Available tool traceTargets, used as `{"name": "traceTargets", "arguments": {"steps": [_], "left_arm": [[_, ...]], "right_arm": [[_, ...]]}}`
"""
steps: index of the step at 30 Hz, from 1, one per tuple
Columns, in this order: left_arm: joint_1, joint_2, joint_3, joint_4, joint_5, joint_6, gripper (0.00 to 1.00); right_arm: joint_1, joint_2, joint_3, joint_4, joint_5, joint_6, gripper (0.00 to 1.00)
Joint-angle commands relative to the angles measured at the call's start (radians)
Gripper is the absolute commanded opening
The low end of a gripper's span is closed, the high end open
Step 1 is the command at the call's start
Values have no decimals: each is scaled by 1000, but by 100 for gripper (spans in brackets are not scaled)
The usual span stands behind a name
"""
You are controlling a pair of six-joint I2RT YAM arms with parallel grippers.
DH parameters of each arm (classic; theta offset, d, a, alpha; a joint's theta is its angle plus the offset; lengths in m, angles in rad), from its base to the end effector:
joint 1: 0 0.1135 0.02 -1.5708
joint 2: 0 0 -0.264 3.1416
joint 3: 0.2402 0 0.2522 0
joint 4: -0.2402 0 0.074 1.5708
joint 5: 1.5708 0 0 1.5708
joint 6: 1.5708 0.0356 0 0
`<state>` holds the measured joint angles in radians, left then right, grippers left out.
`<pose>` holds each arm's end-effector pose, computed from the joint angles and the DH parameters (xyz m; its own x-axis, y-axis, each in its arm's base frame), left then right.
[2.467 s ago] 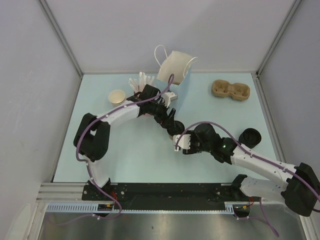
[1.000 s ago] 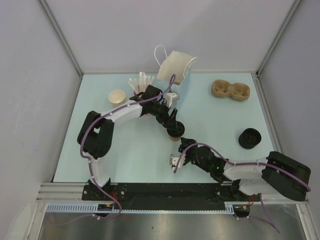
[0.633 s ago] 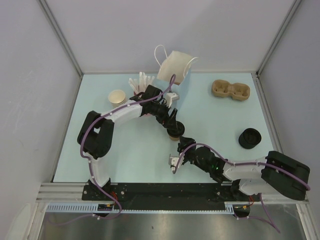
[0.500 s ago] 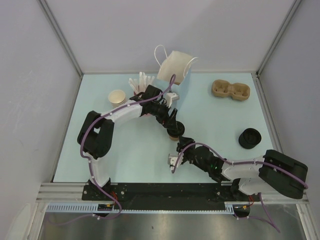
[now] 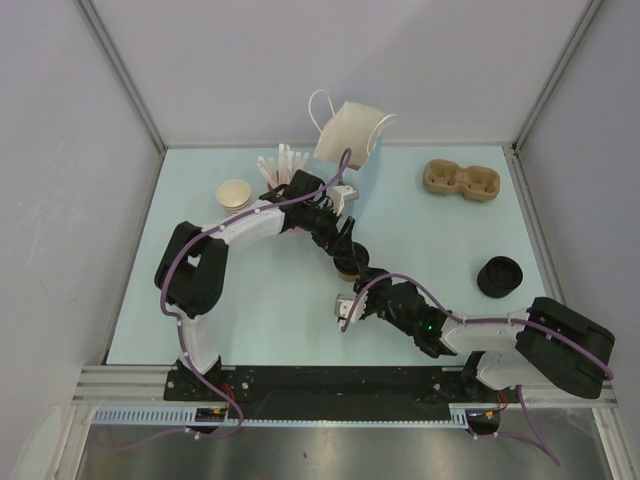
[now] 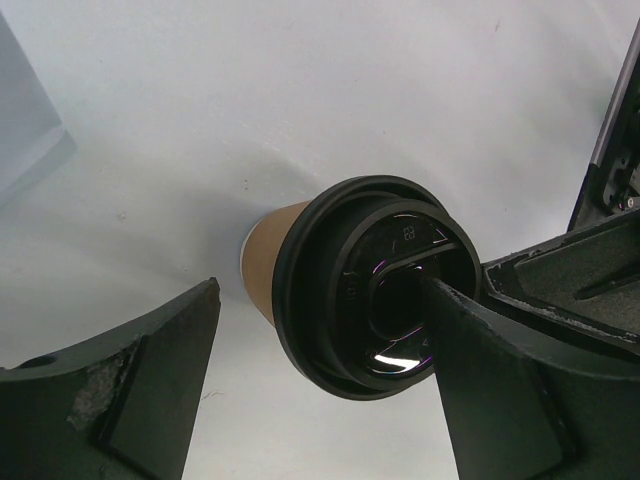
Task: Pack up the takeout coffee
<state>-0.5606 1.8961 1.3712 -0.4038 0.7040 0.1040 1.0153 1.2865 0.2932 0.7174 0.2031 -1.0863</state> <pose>0.3324 -0.2359 0.2118 -0.5984 0.4691 -0.6495 0.8000 0.3929 -0.4534 0.1299 0.1956 0.1648 0.5789 -0.7108 -0.3995 -0.4671 0.1126 -0.8770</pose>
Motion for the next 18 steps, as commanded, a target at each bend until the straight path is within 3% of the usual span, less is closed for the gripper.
{"name": "traceTargets", "arguments": {"steps": [1,18], "left_arm": [[-2,11,0,6,3,-1,87],[-2,17,-3,3,-4,3,86]], "right_arm": [[-11,16,38,-33,-36,55,47],[-30,66,43,-76,-59,97,43]]}}
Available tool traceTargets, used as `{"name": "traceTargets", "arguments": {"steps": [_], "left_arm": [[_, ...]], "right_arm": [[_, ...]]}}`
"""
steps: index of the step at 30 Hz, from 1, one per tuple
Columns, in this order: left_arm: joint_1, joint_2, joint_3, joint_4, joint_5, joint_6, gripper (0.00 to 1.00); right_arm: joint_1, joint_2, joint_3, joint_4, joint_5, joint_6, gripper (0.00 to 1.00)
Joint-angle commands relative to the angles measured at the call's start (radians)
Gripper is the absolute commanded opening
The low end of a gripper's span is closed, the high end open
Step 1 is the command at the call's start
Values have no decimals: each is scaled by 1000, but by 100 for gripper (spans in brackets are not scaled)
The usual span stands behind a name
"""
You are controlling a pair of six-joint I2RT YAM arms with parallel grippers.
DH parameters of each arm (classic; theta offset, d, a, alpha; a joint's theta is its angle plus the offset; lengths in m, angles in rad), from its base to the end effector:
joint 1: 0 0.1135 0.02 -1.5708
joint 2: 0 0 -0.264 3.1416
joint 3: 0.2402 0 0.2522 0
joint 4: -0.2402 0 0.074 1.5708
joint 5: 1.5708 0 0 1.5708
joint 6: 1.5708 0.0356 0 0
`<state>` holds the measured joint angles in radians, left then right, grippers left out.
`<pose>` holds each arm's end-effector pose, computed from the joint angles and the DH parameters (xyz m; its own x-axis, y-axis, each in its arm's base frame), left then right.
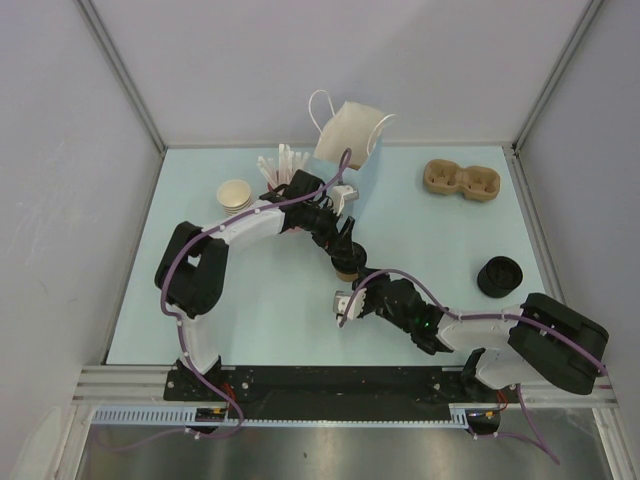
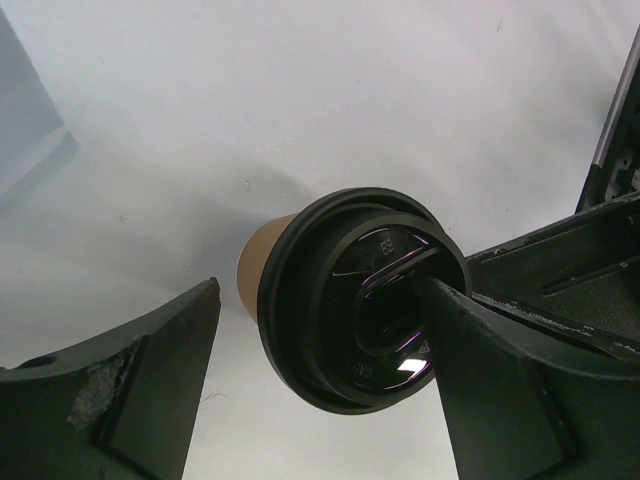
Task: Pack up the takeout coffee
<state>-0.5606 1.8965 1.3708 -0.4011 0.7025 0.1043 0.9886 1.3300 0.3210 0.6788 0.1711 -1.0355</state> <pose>0.3326 -0.2360 0.2117 -0.5972 0.4687 -0.6509 0.8009 0.3935 -0.4514 0.1379 0.1984 0.1592 0.5408 -0.7199 -0.4351 -0.5280 0.1121 -0.8418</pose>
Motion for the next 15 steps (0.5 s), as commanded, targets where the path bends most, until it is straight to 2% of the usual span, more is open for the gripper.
{"name": "traceTargets", "arguments": {"steps": [1,8,15], "left_arm": [[-1,16,-6,-1,-5,6,86],[-1,21,-12,-34,-23,29,85],[-1,27,-15,-51,-32,46,84]], "right_arm": [[-5,21,15,-41,-27,49,42],[-5,41,15,-68,-38,68,28],[-5,86,18,-114,-50,77,23]]}}
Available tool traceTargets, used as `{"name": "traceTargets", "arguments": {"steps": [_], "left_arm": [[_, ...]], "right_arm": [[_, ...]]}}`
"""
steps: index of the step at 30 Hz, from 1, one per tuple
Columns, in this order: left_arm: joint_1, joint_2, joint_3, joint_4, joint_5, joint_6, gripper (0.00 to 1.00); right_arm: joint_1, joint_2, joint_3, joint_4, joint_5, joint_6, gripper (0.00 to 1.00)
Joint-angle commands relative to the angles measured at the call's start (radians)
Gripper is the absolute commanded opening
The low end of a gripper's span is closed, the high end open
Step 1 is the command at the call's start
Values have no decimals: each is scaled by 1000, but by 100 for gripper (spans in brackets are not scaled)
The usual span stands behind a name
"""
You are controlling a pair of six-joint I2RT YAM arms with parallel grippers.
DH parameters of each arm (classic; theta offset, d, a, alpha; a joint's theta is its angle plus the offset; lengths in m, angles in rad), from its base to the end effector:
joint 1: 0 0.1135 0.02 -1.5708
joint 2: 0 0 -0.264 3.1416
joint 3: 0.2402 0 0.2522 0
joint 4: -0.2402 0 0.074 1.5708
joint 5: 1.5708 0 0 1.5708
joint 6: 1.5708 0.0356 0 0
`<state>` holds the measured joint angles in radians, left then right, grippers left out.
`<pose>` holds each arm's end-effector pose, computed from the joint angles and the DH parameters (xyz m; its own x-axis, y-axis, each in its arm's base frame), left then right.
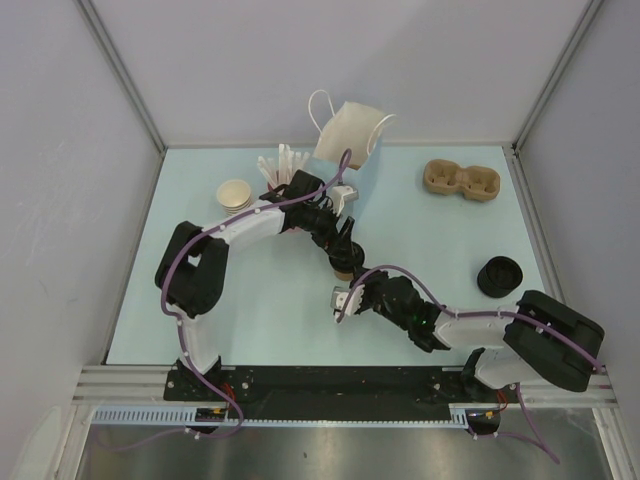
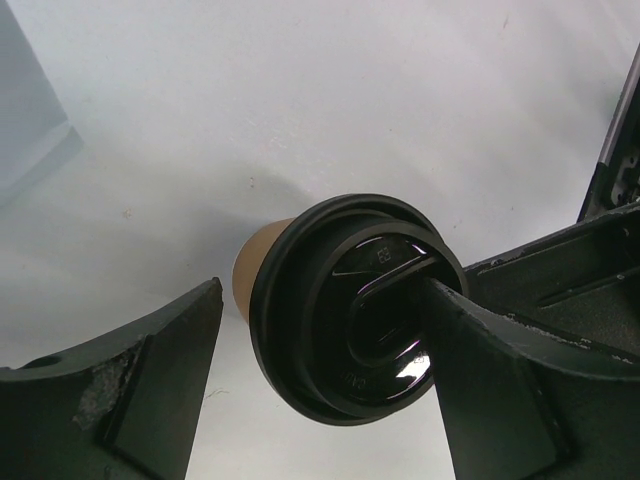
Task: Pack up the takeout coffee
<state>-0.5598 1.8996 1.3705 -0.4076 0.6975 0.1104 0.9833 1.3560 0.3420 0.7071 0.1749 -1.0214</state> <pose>0.3327 -0.2355 0.2099 -0.5981 0.4745 -0.6459 0.8002 0.3975 -0.4490 0.1427 0.2030 0.1622 0.5332 -0.7146 -0.4529 -0.5228 0.1427 -0.8404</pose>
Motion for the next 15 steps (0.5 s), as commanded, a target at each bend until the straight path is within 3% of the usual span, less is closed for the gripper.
{"name": "traceTargets", "arguments": {"steps": [1,11,15], "left_arm": [[1,24,-19,-45,-30,44,84],[3,23,-30,-39,-24,46,84],[5,23,-24,-39,-26,46,84]], "right_arm": [[0,66,-1,-150,-54,64,22],[0,109,18,-232,-61,84,19],[-8,52,22,-219,-60,86,23]]}}
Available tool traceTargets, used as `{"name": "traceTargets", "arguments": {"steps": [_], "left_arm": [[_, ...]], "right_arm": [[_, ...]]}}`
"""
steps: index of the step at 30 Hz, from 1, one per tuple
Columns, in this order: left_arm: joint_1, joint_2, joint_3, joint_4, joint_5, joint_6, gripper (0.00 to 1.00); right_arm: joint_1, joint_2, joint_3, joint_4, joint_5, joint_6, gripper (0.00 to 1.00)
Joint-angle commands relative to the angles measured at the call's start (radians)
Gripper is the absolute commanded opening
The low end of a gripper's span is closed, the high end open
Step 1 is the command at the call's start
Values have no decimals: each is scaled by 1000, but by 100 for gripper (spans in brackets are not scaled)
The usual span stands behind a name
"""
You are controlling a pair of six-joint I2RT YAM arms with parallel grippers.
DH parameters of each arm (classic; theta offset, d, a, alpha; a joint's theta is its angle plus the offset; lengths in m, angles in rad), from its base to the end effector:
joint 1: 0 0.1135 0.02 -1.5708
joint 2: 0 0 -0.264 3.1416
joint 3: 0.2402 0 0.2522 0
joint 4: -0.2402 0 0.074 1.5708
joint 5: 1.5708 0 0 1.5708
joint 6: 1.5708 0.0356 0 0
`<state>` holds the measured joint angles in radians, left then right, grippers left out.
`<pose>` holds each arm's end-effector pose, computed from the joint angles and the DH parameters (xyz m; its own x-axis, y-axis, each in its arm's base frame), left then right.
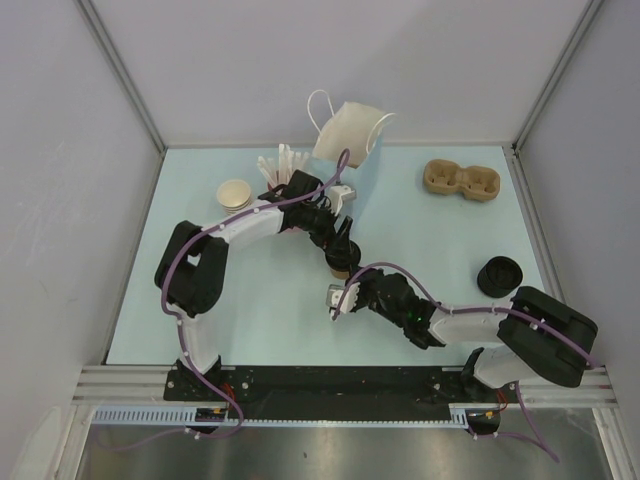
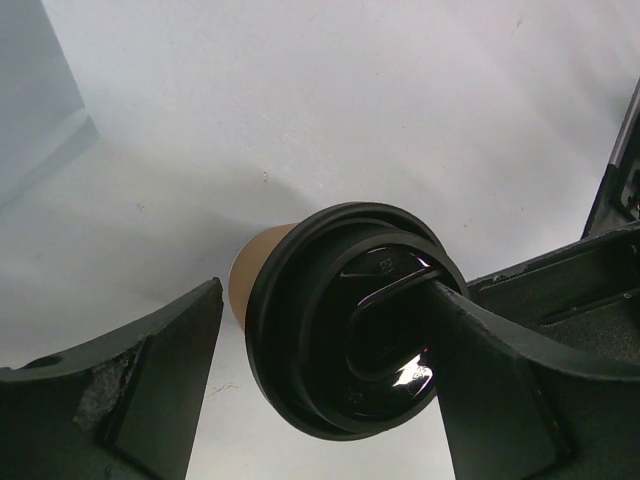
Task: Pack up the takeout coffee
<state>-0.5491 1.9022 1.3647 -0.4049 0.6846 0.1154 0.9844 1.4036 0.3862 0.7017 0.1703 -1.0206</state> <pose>0.3352 -0.2315 0.2071 -0.6024 0.4732 -0.6428 0.7961 0.4150 -0.4405 0.1487 0.2128 0.1631 0.5339 -0.7145 -0.4522 -0.5290 0.1349 -0.8378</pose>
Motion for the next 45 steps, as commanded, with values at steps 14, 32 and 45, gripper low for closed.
{"name": "traceTargets", "arguments": {"steps": [14,32,45], "left_arm": [[-5,34,16,-60,-19,47,84],[17,-18,214,-149,29,66,89],[26,-149,160,-256,98,176,99]], "right_arm": [[-10,-170,125,-395,-9,117,58],[-89,-235,229,-502,-38,180,60],[-118,-302,336,-755,-160,186,63]]}}
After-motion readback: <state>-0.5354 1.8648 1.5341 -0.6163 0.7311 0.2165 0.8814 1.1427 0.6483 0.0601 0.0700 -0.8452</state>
